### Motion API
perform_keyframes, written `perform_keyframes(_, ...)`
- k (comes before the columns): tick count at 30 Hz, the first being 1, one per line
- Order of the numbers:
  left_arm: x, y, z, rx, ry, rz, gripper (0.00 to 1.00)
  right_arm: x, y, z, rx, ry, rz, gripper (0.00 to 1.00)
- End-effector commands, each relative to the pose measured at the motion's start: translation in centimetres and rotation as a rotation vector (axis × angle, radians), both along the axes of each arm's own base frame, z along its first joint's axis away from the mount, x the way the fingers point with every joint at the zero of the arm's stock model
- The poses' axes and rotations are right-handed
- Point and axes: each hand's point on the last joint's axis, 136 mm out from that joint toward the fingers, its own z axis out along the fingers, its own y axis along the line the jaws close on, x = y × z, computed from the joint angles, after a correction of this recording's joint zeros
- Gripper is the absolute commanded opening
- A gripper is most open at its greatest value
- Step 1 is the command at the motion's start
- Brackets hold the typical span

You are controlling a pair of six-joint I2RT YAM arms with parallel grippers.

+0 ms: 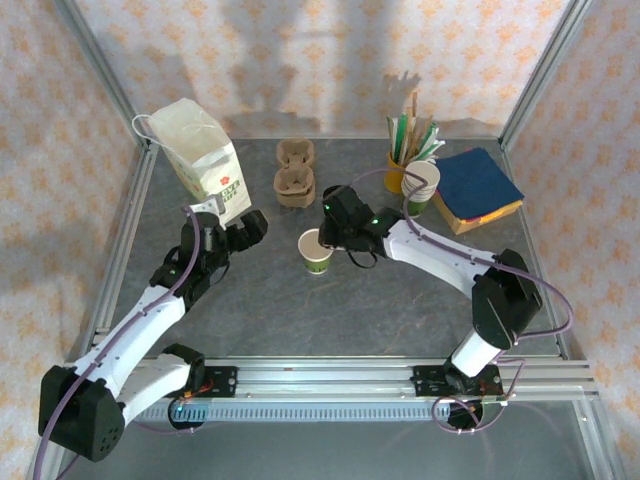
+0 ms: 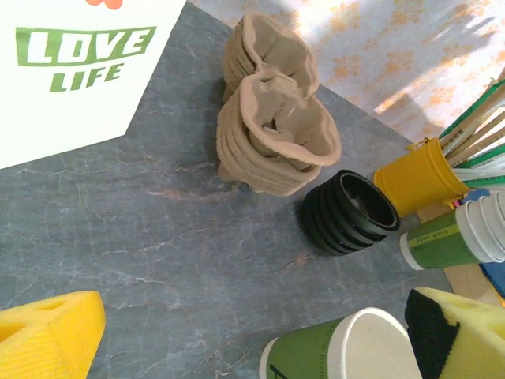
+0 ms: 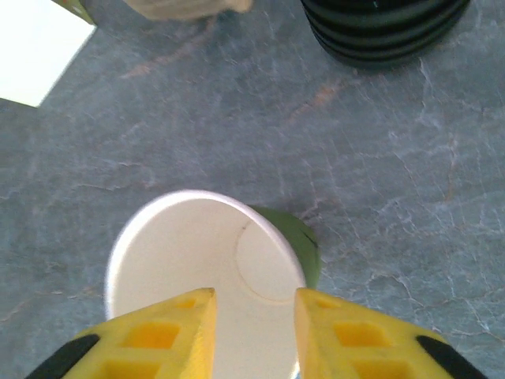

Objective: Pack the takeout coffee

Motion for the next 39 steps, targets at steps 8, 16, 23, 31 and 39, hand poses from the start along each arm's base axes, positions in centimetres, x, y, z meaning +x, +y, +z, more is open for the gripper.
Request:
perform_keyframes(8, 0.1, -0.5, 5.0, -0.034, -0.087, -0.014, 0.99, 3.7, -2.0, 7.4, -0.025, -0.158, -0.111, 0.45)
perform_keyframes(16, -0.3, 0.6, 5.3, -0.046, -0.110, 0.054, 0.99, 9.3, -6.1, 6.9, 0.016, -0.159, -0.285, 0.51)
perform_keyframes(23, -0.1, 1.0, 5.4, -0.059, -0.129, 0.090, 0.99, 12.1, -7.4, 3.2, 0.035, -0.081, -0.348, 0.54)
perform_keyframes(31, 0.7, 0.4, 5.6, -0.044, -0.118, 0.072, 0.99, 13.2, -7.2, 0.0, 0.054, -0.011, -0.354, 0.55)
perform_keyframes(39, 0.4, 0.8, 5.5, -0.041, -0.124, 0.090, 0.99, 13.9, -6.4, -1.6, 0.067, 0.030, -0.341, 0.51)
